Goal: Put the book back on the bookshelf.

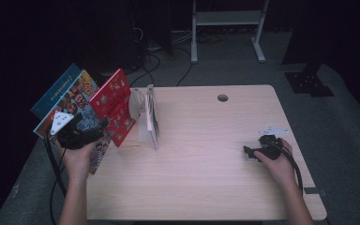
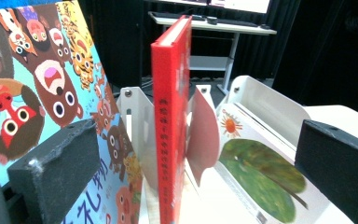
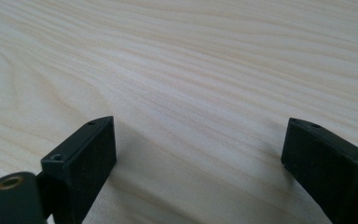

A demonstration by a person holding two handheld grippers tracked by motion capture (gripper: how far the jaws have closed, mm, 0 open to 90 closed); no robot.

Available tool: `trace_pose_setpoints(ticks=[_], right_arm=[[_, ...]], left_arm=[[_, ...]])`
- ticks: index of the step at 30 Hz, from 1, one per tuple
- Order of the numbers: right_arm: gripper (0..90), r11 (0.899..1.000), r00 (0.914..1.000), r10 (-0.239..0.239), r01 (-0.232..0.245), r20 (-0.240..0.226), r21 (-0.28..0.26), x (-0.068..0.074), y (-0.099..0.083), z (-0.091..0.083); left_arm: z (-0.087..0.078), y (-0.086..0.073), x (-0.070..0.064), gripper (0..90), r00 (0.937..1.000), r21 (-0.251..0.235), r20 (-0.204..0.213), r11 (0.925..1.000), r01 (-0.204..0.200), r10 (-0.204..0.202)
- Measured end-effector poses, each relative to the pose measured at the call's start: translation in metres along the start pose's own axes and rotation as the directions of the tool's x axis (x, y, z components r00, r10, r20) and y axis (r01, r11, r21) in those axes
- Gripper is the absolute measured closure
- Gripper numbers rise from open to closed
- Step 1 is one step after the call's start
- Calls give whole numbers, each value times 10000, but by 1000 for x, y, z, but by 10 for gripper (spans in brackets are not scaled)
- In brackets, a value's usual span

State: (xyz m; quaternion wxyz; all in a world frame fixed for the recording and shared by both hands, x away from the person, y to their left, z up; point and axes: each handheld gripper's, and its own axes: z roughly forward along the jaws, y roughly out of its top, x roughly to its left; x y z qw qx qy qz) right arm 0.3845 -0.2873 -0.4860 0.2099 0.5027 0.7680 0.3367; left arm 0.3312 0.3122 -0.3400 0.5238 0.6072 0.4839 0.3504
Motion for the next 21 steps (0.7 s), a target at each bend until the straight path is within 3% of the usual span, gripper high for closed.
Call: trace_pose_setpoints(ticks=[21], right_arm=[[91, 10000, 10000, 0, 0, 0, -1, 0, 0, 0]], left_arm=[[-37, -24, -32, 0, 9979, 180, 541, 9992, -357, 347]])
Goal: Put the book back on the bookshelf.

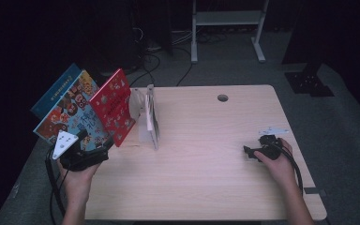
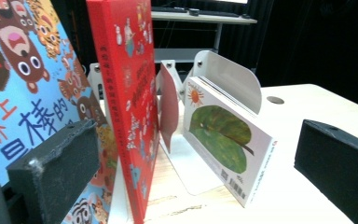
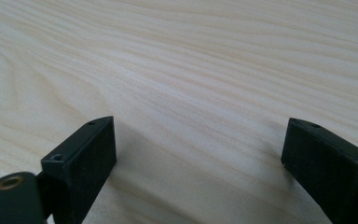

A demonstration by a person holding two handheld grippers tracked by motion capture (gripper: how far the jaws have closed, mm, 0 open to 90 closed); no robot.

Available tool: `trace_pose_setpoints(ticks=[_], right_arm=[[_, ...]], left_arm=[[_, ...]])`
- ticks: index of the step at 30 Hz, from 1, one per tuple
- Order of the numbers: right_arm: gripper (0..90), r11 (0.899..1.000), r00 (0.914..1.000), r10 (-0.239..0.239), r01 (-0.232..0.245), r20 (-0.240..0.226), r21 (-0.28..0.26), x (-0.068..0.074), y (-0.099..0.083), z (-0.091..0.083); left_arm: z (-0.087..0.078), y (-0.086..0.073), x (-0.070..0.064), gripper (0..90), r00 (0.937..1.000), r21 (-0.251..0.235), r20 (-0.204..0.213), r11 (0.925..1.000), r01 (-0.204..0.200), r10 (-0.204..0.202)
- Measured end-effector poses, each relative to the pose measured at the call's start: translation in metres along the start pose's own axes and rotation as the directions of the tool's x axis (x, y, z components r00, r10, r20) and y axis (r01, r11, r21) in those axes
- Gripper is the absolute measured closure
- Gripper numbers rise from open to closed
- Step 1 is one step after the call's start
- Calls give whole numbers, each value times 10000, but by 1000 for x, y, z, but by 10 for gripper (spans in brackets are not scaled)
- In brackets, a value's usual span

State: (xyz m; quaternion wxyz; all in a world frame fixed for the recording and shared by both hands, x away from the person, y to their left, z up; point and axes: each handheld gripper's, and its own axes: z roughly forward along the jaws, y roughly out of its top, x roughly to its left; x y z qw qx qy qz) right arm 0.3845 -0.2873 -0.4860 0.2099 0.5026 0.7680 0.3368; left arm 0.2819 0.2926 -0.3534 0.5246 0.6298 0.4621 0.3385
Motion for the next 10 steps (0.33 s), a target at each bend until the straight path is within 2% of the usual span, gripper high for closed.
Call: trace_pose_setpoints(ticks=[10], right_arm=[[91, 10000, 10000, 2, -2, -1, 0, 0, 0, 0]], left_arm=[[3, -3, -4, 0, 9999, 55, 108, 10000, 21, -21]])
